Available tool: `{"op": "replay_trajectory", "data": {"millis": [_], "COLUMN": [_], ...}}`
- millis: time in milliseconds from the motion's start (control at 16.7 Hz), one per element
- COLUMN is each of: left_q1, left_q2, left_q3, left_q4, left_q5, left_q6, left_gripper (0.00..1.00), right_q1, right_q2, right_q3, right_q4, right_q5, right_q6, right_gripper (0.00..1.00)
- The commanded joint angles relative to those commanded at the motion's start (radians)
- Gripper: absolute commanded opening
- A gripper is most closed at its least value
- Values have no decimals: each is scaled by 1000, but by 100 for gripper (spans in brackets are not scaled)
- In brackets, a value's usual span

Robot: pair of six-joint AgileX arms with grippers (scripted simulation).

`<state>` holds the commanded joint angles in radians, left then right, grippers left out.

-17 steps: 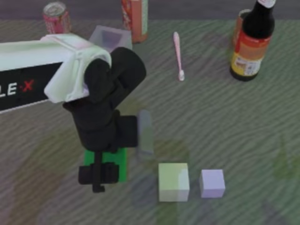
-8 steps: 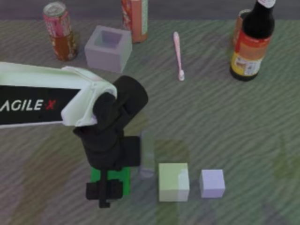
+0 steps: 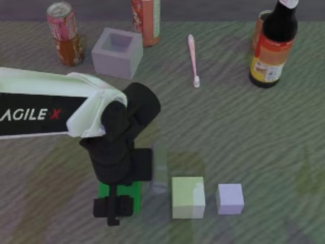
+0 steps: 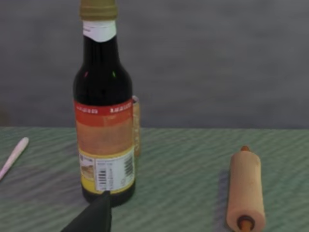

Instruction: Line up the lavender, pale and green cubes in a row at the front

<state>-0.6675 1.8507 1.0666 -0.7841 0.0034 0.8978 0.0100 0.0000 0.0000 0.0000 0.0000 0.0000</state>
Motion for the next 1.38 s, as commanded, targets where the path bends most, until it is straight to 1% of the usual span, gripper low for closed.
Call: {"op": "replay_trajectory", "data": {"millis": [420, 480, 1020, 1140, 1380], "left_q1": [0, 0, 1, 4, 15], "left_q2": [0, 0, -2, -15, -72], "left_q3": [0, 0, 3, 31, 121], "left_q4": [0, 0, -4, -41, -205], "left_q5": [0, 0, 0, -1, -1], "left_q6": [0, 0, 0, 0, -1], "left_gripper": [98, 100, 100, 100, 100], "right_q1": [0, 0, 0, 0, 0], "right_q2": [0, 0, 0, 0, 0], "right_q3": [0, 0, 0, 0, 0], "right_q4": [0, 0, 0, 0, 0], "right_q5": [0, 0, 0, 0, 0], "right_q6": [0, 0, 0, 0, 0], "right_gripper": [100, 100, 100, 100, 100]}}
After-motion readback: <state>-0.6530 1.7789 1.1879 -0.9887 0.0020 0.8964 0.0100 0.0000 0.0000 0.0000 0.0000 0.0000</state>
